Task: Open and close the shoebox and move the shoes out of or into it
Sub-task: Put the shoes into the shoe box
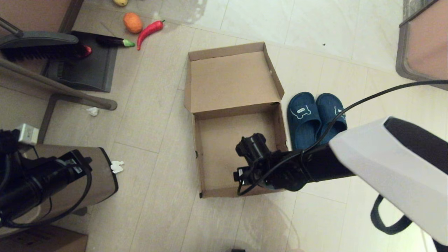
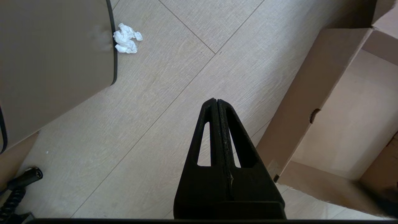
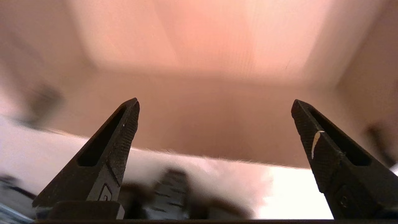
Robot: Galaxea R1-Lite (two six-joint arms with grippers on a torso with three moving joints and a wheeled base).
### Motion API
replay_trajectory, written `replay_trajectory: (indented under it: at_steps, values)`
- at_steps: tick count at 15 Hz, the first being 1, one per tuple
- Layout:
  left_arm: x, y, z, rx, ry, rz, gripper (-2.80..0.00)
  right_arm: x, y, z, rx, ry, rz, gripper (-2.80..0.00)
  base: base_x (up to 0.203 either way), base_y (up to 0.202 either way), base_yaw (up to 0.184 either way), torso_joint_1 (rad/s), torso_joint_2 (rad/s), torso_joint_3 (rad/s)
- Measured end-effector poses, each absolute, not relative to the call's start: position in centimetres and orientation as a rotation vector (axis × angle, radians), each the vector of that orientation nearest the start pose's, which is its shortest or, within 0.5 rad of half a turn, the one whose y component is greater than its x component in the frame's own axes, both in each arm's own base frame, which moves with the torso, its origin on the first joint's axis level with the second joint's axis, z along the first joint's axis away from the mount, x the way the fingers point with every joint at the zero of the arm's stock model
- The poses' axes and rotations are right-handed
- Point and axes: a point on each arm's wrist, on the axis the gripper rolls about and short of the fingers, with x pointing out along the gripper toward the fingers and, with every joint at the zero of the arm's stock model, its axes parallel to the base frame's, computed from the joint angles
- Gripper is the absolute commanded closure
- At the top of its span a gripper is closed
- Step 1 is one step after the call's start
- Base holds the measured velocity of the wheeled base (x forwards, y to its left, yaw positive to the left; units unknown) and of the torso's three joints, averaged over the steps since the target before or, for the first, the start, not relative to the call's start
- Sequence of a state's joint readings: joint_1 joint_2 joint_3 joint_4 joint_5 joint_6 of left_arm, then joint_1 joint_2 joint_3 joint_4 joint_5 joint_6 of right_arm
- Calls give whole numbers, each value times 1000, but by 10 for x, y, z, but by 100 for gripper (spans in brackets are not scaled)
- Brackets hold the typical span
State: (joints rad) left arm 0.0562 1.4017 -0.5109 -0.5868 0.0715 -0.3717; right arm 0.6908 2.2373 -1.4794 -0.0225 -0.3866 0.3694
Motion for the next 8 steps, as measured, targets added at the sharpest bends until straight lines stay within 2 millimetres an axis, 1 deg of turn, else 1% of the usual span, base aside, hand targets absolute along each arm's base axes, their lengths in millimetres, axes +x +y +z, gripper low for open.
replay_trajectory:
  at_steps: [2,3,4,6,7,8]
  values:
    - [215,14,176,-366,280,182,0,338,257,149,25,609,175,-280,0,0,0,0,0,0]
    - [214,14,175,-366,282,183,0,334,243,172,45,588,168,-280,0,0,0,0,0,0]
    - [213,14,174,-367,286,183,0,332,225,194,64,573,152,0,0,0,0,0,0,0]
    - [212,14,170,-383,298,188,0,336,178,221,95,549,71,0,0,0,0,0,0,0]
    - [211,13,169,-391,300,188,0,341,152,228,99,537,18,0,0,0,0,0,0,0]
    - [211,13,169,-393,301,189,0,346,128,231,100,534,-29,0,0,0,0,0,0,0]
